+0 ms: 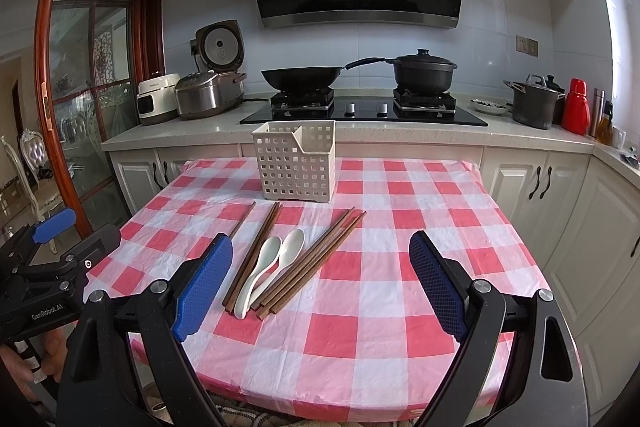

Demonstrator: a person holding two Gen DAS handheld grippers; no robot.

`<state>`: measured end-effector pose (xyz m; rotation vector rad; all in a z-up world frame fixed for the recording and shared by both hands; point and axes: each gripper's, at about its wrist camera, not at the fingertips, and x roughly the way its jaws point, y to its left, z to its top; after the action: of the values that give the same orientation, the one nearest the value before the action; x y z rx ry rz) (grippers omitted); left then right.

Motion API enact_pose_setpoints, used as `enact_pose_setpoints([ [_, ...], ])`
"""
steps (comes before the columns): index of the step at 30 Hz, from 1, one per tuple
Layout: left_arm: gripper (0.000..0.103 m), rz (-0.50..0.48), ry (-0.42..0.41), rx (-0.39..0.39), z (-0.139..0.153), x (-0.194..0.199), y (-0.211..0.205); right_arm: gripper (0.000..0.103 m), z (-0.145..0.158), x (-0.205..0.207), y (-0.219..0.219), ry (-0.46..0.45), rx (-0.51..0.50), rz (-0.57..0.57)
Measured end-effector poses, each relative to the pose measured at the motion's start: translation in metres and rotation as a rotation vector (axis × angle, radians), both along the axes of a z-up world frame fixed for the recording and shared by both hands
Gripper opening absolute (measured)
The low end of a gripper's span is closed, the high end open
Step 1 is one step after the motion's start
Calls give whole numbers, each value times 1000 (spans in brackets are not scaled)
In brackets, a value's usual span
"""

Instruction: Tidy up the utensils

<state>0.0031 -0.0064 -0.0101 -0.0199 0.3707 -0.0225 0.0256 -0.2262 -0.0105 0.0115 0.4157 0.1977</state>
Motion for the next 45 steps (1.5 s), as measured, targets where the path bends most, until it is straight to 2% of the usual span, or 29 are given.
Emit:
enact_pose_setpoints([
  [21, 98, -4, 6, 0, -2, 0, -2, 84, -10, 0, 2, 13, 9, 3],
  [29, 98, -37, 17, -1, -7, 7, 0, 84, -18, 10, 1, 41, 5, -5],
  [38, 98, -19, 143, 17, -33, 42, 11, 84, -45, 46, 1, 162, 17, -9],
  [43, 98, -18, 220, -23, -53, 73, 24, 84, -64, 74, 0, 230, 26, -18],
  [45, 98, -22, 275, -35, -62, 89, 28, 84, -72, 87, 1, 263, 31, -15],
])
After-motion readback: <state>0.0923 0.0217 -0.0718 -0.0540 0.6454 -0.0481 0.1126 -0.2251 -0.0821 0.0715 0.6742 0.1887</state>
